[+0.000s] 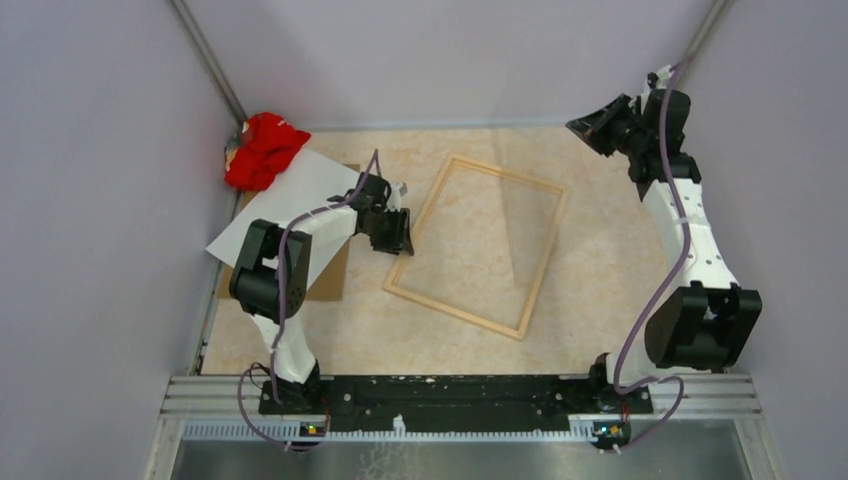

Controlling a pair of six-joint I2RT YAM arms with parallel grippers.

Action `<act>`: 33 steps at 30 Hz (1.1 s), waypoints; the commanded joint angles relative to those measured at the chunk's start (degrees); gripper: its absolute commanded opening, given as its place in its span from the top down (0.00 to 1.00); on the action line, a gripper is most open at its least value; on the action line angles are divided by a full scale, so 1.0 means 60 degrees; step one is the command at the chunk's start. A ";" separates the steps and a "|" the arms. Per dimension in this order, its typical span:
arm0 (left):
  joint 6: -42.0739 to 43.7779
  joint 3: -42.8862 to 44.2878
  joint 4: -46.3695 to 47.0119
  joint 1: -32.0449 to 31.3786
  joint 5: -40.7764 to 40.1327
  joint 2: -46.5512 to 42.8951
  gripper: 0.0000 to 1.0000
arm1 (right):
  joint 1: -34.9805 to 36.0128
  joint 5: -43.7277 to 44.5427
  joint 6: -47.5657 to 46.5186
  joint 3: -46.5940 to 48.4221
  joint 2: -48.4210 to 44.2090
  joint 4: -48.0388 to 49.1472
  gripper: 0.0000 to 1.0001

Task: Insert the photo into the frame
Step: Place the photo frame item in the photo frame.

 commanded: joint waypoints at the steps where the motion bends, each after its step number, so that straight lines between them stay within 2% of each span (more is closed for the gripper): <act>1: -0.1019 -0.0735 0.0019 0.0020 0.1500 -0.0121 0.45 | 0.0438 -0.0247 0.0019 0.1352 0.0168 0.0575 1.00; 5: -0.0575 -0.0338 -0.0108 0.0027 0.1698 -0.0227 0.29 | 0.0526 -0.0280 0.0099 0.1569 0.0413 0.0499 1.00; 9: 0.0691 0.1183 -0.0568 0.0028 0.1022 -0.0068 0.16 | 0.0526 -0.0239 -0.0010 0.1472 0.0343 0.0329 1.00; 13: 0.1961 0.3236 -0.0809 0.0020 0.0364 0.1085 0.13 | 0.0526 -0.0268 0.0029 0.1236 0.0203 0.0333 1.00; 15: 0.2587 0.4400 -0.1124 0.0025 0.0773 0.2035 0.14 | 0.0526 -0.0314 0.0102 0.1162 0.0170 0.0351 1.00; 17: 0.2954 0.5956 -0.2141 0.0023 0.1373 0.3202 0.16 | 0.0530 -0.0367 0.0193 0.1096 0.0127 0.0348 1.00; 18: 0.3027 0.7050 -0.2690 0.0032 0.1559 0.3798 0.17 | 0.0527 -0.0387 0.0214 0.1082 0.0100 0.0323 1.00; 20: 0.3052 0.8256 -0.3604 0.0033 0.1691 0.4785 0.20 | 0.0526 -0.0383 0.0162 0.1125 0.0074 0.0150 1.00; 23: 0.2963 0.9009 -0.3822 0.0035 0.1583 0.5537 0.28 | 0.0526 -0.0192 -0.0104 0.1249 0.0023 -0.0193 1.00; 26: 0.2836 0.8890 -0.3590 0.0037 0.1449 0.5636 0.40 | 0.0526 -0.0039 -0.0499 0.1400 0.0002 -0.0597 1.00; 33: 0.1951 0.7395 -0.3283 0.0132 0.0348 0.5079 0.82 | 0.0293 -0.0358 -0.0753 0.1172 0.0009 -0.0613 1.00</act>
